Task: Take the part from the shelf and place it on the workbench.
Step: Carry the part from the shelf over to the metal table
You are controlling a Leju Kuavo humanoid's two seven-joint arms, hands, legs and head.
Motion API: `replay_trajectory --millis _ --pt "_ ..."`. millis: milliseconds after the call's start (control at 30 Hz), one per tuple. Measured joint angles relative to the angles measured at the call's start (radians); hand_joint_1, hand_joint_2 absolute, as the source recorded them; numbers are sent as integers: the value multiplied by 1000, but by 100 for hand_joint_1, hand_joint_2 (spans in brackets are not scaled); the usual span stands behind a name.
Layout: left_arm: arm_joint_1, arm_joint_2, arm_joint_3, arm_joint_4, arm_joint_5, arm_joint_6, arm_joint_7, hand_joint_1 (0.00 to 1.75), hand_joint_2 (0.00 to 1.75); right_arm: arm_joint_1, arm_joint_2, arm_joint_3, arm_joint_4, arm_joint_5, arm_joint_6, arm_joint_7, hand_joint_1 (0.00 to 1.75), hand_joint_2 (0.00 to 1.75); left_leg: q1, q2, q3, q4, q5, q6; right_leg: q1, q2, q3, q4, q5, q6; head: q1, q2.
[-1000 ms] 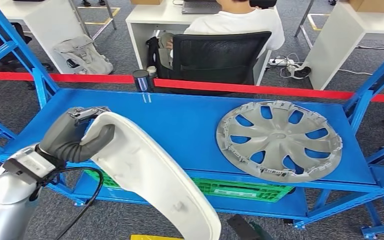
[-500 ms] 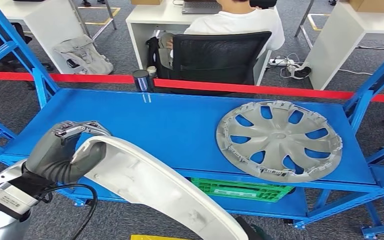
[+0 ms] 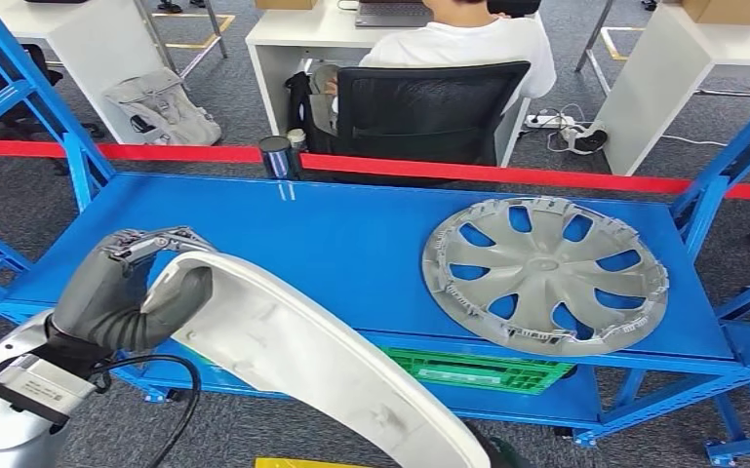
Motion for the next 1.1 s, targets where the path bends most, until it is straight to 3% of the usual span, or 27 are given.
replay_trajectory --millis 333,1100 --pt "-40 -34 -38 47 -9 -5 14 175 175 -13 3 0 0 10 0 13 0 0 0 0 0 0 0 0 0 0 0 0 0 0 0 0" --pt "-59 -49 -105 103 65 -32 33 175 175 -14 3 3 0 21 -4 7 0 0 0 0 0 0 0 0 0 0 0 0 0 0 0 0"
